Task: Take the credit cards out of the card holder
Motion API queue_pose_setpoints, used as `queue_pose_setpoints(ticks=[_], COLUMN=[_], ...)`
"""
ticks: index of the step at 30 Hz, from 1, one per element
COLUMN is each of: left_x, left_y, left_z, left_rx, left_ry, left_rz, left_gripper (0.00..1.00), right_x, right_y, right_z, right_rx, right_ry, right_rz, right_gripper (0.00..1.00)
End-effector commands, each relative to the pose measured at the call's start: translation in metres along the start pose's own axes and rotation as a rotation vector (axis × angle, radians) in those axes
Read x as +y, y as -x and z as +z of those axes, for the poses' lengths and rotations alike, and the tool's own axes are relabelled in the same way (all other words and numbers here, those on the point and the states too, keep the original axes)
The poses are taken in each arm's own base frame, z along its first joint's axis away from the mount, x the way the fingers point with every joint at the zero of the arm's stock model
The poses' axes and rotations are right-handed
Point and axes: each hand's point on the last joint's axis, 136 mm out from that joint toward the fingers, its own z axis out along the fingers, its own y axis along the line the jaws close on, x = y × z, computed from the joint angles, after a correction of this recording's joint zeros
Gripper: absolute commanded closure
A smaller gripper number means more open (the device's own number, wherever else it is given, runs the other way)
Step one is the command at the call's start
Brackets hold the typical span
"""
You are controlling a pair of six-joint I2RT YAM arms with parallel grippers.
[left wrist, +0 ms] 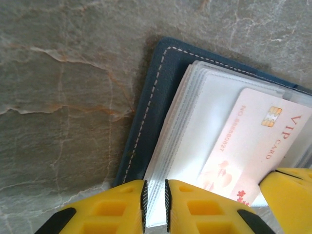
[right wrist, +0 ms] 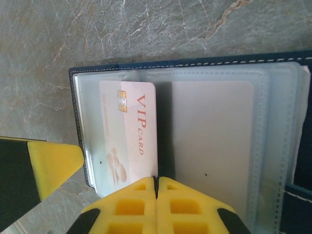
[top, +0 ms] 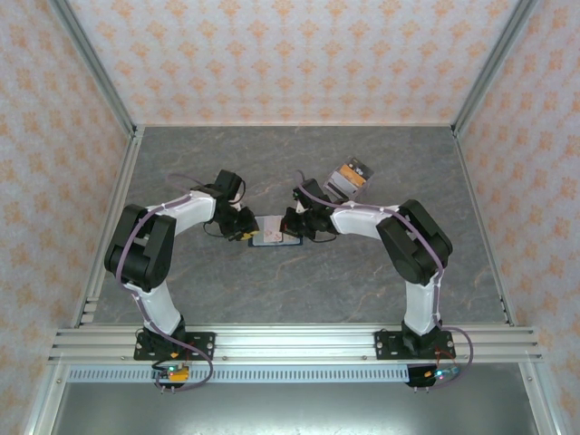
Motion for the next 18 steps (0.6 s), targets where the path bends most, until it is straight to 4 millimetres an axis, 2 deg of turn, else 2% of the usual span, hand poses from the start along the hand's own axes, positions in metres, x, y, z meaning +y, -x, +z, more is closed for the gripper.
queue_pose_setpoints(ticks=[1,12,18], left_x=[-0.016,-0.025,-0.014], left_y=[0.004,0.004,0.0], left_z=[-0.015,0.007,0.019], left_rx=[-0.028,0.01,0.041], left_ry=[-0.066,-0.058,-0.021], left_rz=[0.015,0.031,0.015], left_gripper=[0.8,0.83,0.84], right_x=[0.001,0.007,0.017], right_y=[0.002,0.006,0.009], right_z=[-0.006,-0.005,-0.005], right_rx=[-0.014,-0.012,-0.008], right_ry=[0.0,0.044,0.105], right_rz=[-0.005,0.016,0.03], right_gripper=[1.0,1.0,1.0])
